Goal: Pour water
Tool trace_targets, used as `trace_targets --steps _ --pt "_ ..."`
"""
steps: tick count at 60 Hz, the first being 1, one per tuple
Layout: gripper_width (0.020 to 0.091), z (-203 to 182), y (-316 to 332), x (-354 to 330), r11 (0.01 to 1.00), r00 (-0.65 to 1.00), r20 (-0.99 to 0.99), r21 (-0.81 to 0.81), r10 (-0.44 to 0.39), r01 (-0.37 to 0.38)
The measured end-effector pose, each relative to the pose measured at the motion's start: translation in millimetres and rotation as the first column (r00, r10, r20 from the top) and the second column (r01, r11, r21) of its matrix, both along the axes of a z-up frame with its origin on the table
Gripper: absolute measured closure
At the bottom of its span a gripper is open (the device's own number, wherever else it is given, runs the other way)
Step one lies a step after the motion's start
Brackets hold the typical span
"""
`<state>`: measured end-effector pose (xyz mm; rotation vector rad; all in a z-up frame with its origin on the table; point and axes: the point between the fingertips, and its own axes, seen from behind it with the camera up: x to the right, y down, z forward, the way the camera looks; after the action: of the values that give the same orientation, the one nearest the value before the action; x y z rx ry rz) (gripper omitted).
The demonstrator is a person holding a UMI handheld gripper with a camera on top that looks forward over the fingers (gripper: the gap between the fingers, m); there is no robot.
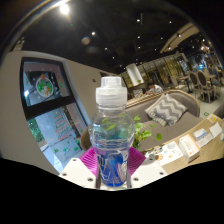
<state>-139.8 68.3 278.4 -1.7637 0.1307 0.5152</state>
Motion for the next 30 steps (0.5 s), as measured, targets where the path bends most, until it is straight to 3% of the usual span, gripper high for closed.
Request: trace_targets --steps 13,30 --pt "0.0765 -95 10 81 0.998 0.930 0.366 -0.028 -0.040 0.054" --pt "0.0764 -188 6 116 0.988 0.914 0.406 -0.139 -0.005 0.067"
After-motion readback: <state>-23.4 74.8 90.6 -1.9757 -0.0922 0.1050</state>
